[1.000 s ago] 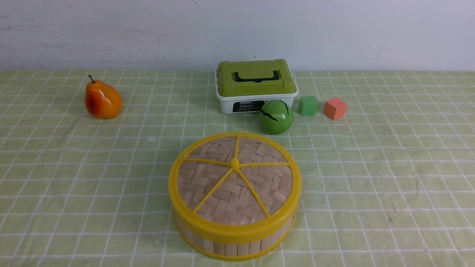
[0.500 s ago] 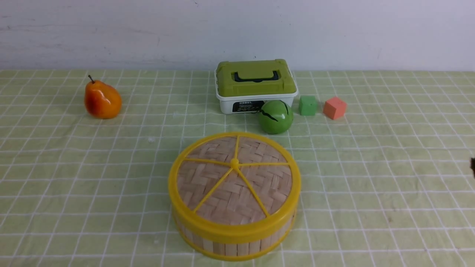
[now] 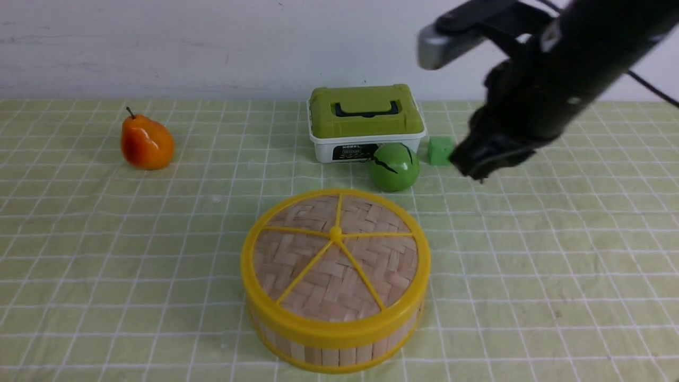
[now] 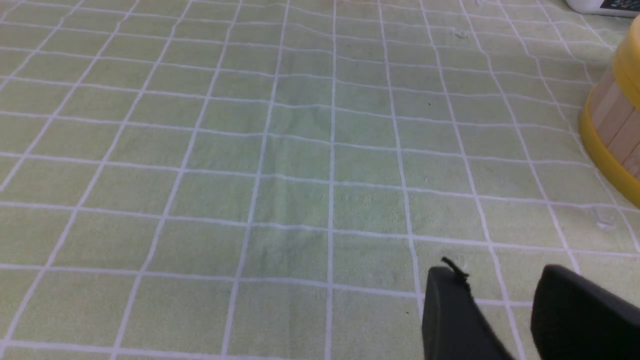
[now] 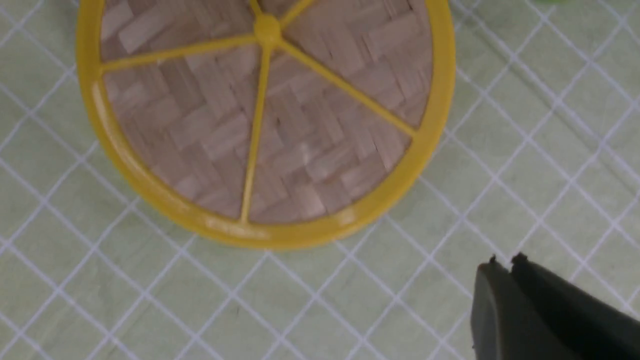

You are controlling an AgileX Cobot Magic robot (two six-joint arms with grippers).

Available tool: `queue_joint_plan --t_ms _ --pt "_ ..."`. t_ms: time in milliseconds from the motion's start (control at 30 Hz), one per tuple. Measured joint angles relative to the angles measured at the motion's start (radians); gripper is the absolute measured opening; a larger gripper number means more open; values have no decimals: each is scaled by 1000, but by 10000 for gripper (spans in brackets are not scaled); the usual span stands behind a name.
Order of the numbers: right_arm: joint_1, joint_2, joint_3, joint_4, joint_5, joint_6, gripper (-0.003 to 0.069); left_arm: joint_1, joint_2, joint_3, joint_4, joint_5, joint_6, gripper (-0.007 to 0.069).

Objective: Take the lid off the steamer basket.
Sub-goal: Use the right arm to lift the lid of the steamer

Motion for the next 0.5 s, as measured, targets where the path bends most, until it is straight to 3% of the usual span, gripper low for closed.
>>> queue_joint_plan --t_ms 233,367,500 --pt "93 237 -193 6 0 8 136 0 0 0 0 0 0 239" --pt "141 323 -231 11 0 8 340 0 0 0 0 0 0 239" --pt "151 365 -232 13 -3 10 444 0 0 0 0 0 0 239"
